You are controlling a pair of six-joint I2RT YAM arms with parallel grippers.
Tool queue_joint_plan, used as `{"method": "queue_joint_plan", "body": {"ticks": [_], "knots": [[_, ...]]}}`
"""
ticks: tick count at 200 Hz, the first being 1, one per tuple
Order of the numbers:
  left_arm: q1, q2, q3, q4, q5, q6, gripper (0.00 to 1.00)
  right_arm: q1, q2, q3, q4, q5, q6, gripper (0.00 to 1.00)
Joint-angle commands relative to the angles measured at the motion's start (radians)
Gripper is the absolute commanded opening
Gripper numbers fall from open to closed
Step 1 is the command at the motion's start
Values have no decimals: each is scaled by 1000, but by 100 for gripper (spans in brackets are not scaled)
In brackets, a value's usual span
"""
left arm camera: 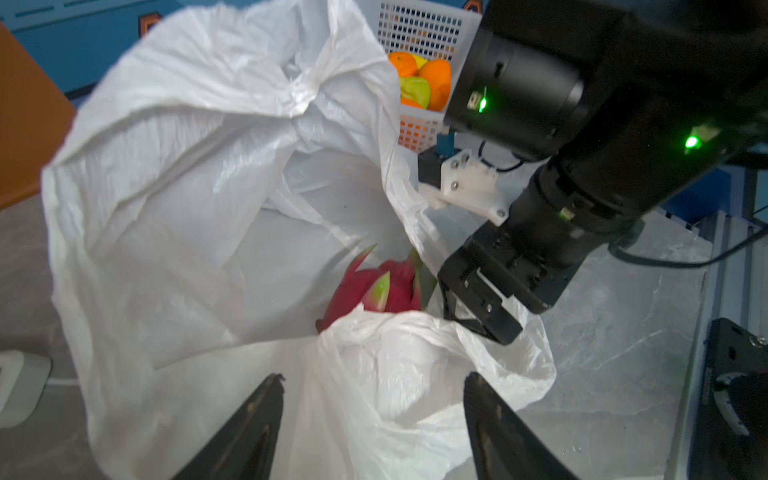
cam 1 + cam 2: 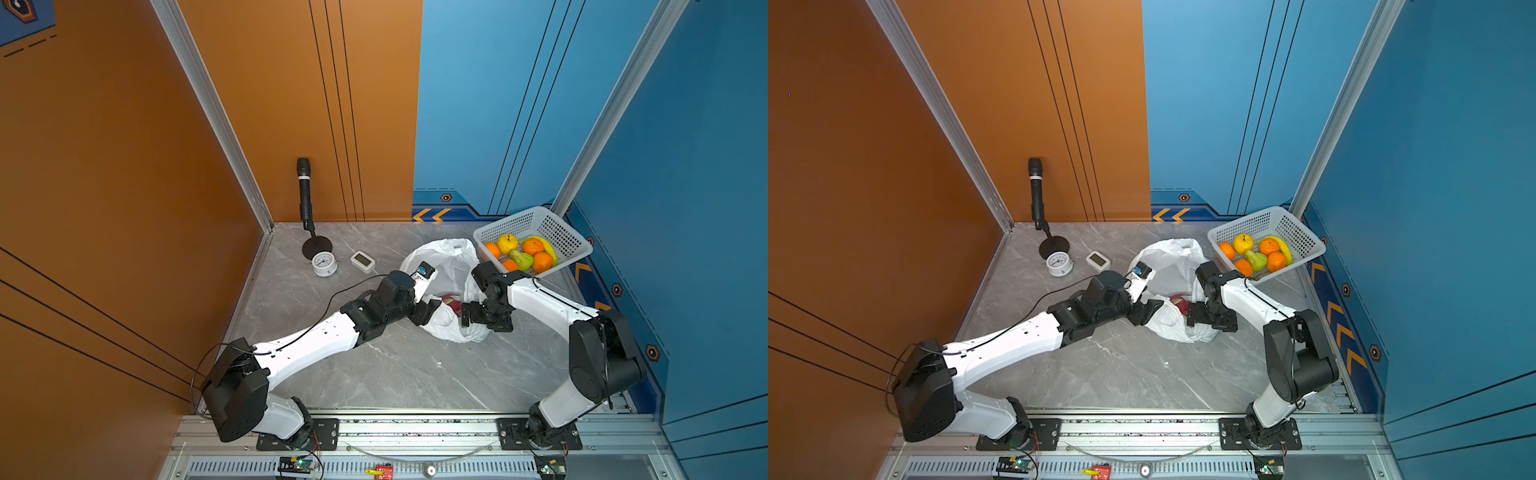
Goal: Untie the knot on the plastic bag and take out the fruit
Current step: 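Hold the bag rim with the right gripper while the left reaches down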
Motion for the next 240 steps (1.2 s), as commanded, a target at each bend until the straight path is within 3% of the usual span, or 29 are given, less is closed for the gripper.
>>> {"method": "queue_joint_plan", "body": {"ticks": [1,39,83,128,157,177,211,240], "knots": [[15,81,96,0,37,29,64,-7,-61,-19,4,23,-22,99],[37,246,302,-127,114,103,56,-3,-96,-106,24,17,-10,99],[102,368,444,-294,302,206,49,6,-115,-201,39,28,9,99],[79,476,593,-522,345,425,52,7,-99,-233,38,39,9,99],[66,500,600,-534,404,479,57,7,-108,-236,40,45,13,99],[51,528,607,-542,392,479,62,7,-108,-232,38,47,14,99],[28,588,646,-564,301,369,67,7,-116,-232,34,47,15,99],[-1,608,641,-566,218,370,70,7,-122,-231,35,46,16,99]]}}
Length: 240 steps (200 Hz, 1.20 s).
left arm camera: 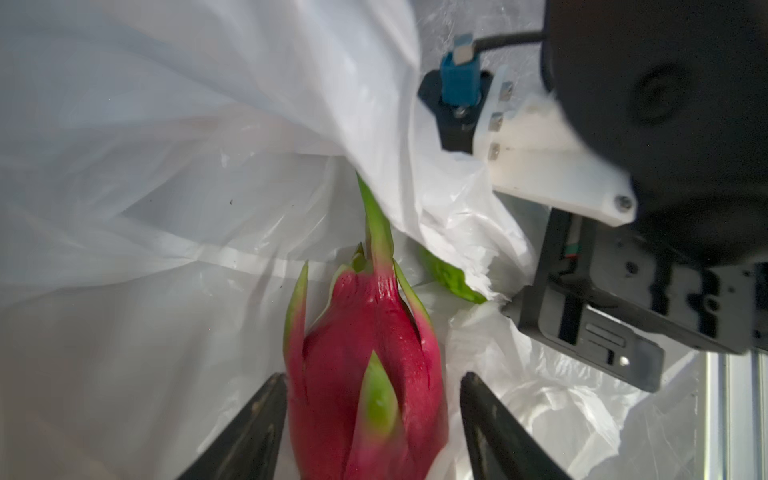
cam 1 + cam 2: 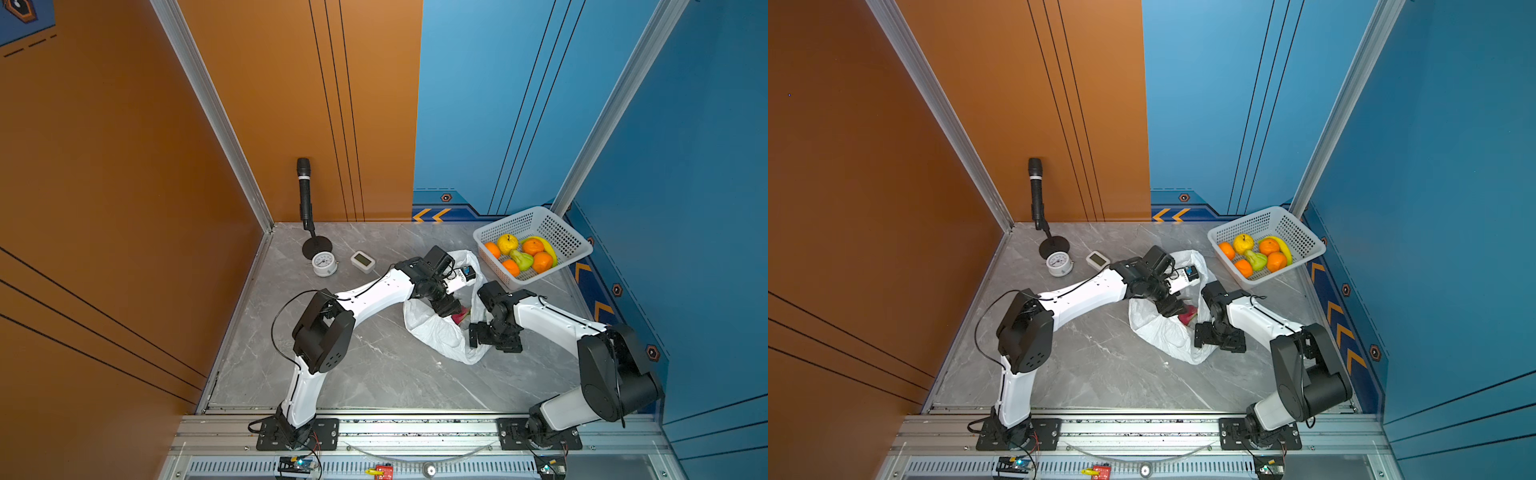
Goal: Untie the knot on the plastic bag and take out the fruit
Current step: 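Hold the bag rim with the right gripper while the left reaches down, then close the left gripper on the pink dragon fruit inside the bag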
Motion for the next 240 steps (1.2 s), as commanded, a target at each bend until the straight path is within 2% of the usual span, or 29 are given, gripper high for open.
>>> {"method": "queue_joint_plan", "body": {"ticks": [1,85,137,193,219,228,240], "knots": [[-25,17,22,-39,-76,-20,70,5,-20,-7,-3,27,15,99],[-31,84,58,-149,-167,20,79,6,-47,-12,-6,18,21,99],[-33,165,146,-149,-140,-42,81,8,-65,-14,-10,16,27,99],[-24,214,187,-150,-176,-114,80,11,-82,-15,-14,17,41,99],[-22,250,229,-216,-174,-100,85,11,-82,-4,-18,13,40,99],[-21,255,231,-230,-174,-103,95,11,-82,2,-20,14,39,99],[-18,255,226,-239,-173,-104,97,11,-81,9,-23,15,36,99]]}}
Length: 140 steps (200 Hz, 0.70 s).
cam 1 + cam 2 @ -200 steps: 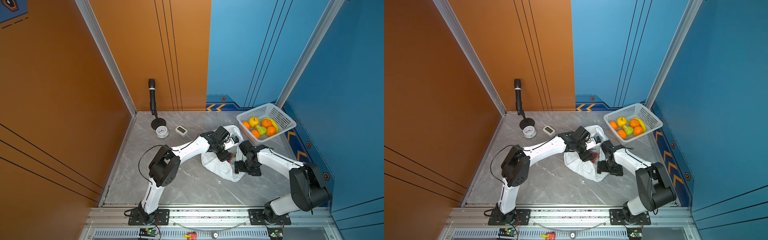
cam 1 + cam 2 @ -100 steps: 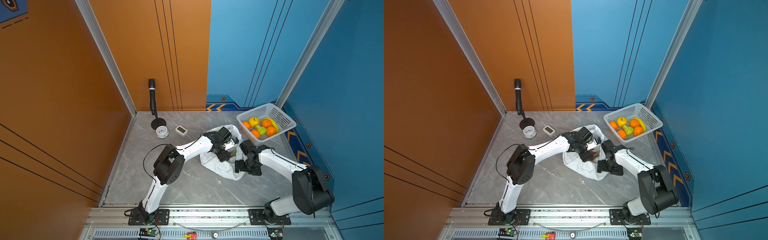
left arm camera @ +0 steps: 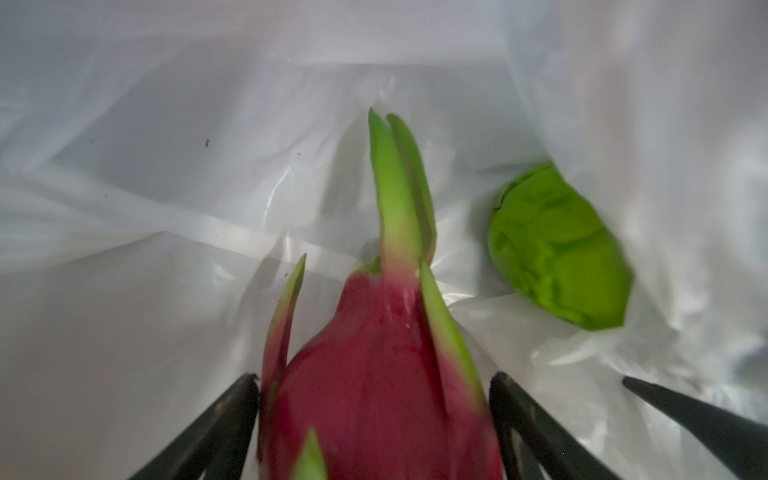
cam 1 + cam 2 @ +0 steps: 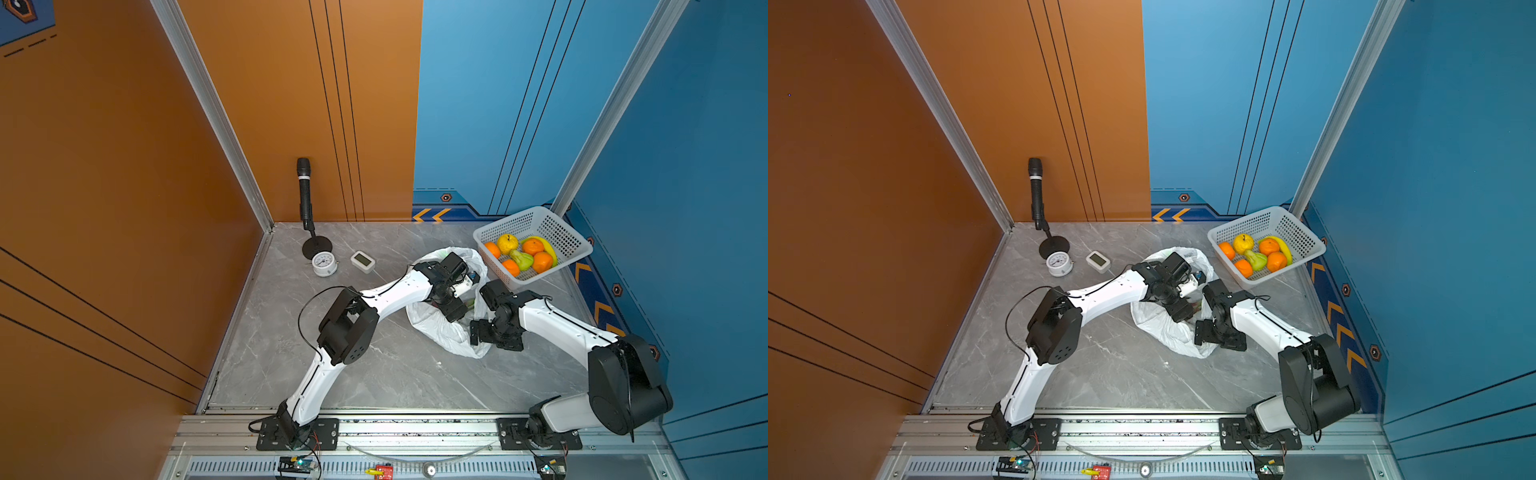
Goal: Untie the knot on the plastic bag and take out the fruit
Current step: 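Close the left gripper on the pink dragon fruit inside the bag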
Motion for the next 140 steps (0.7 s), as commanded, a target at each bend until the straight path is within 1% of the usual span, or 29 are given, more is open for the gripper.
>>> {"method": "queue_joint_plan", "body": {"ticks": [1,37,40,50,81,101,140], "knots": [[12,39,7,-95,-18,-10,97,5,-17,12,-26,12,18,99],[16,31,21,-95,-12,-25,87,5,-17,27,-33,13,13,99],[15,30,23,-95,-11,-26,83,5,-17,30,-35,13,13,99],[15,28,37,-94,-4,-32,77,5,-19,37,-40,11,13,99],[17,5,56,-73,9,-52,65,-7,-48,67,-44,-6,20,100],[18,-25,39,-43,19,-68,61,-27,-70,97,-47,-24,33,100],[18,-85,-10,22,58,-92,55,-74,-93,140,-49,-41,49,100]]}}
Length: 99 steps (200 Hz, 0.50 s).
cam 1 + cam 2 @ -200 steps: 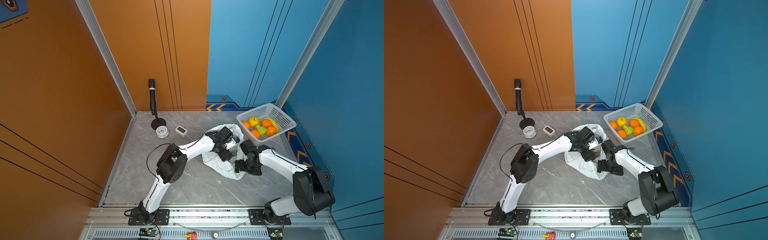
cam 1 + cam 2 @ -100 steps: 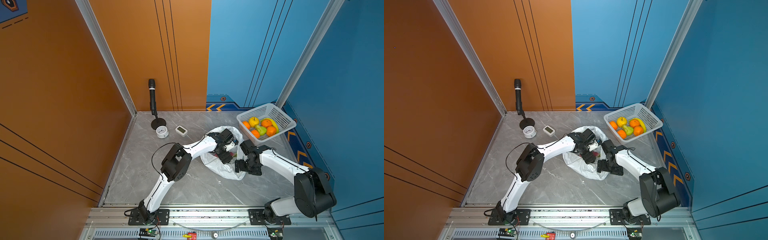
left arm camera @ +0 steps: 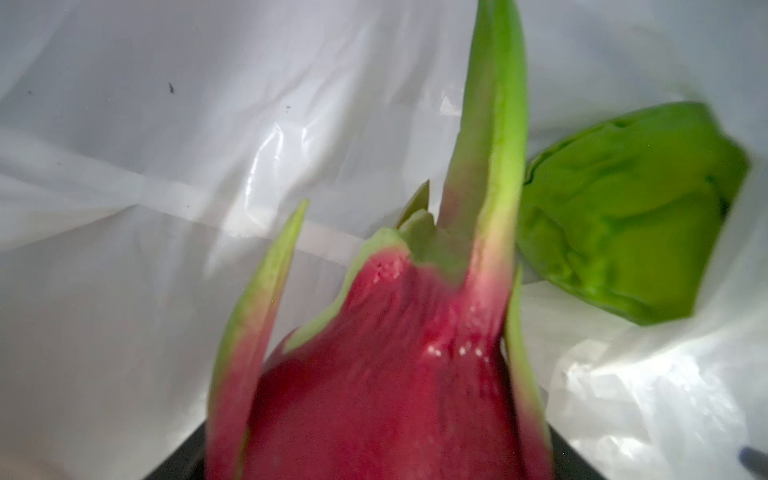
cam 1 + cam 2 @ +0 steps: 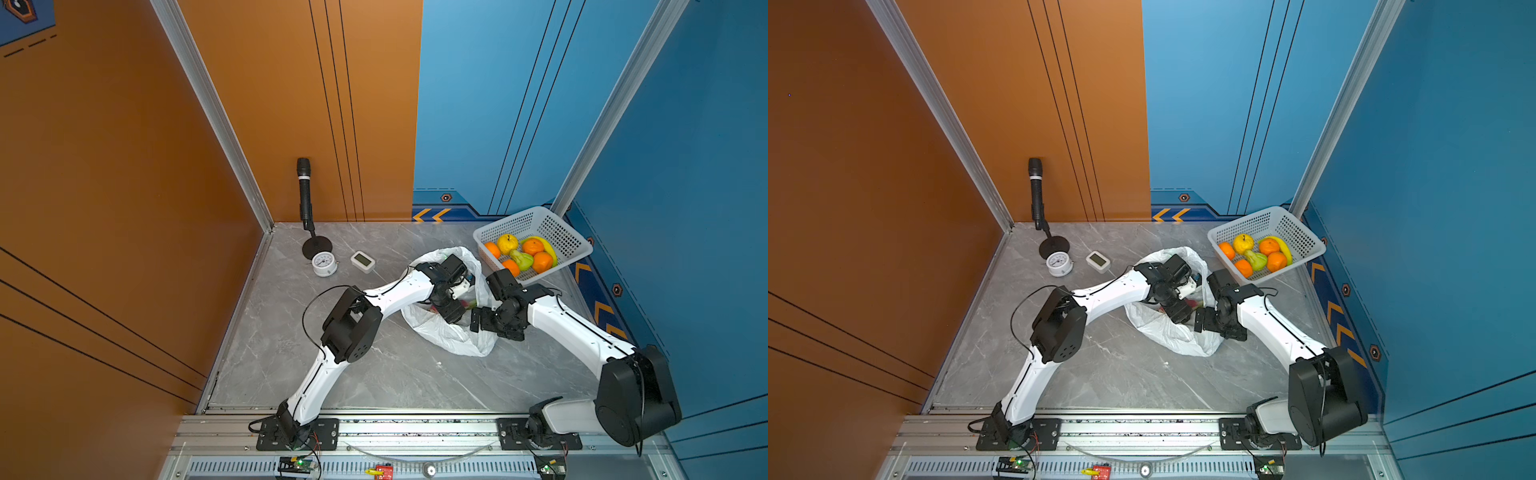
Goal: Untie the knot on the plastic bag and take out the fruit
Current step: 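Close the left gripper on the pink dragon fruit inside the bag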
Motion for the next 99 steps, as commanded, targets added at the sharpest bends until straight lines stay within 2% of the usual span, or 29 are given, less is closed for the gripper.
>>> {"method": "queue_joint_plan", "body": {"ticks": [1,28,71,99], "knots": [[7,-94,-24,50,50,-26,55,-30,-21,39,-30,-19,30,100],[6,-138,-82,106,58,-32,53,-82,-4,65,-28,-39,50,100],[10,-236,-230,284,93,-27,52,-176,65,109,-18,-81,59,100],[13,-284,-302,402,113,-22,52,-201,108,116,-18,-117,51,99]]}}
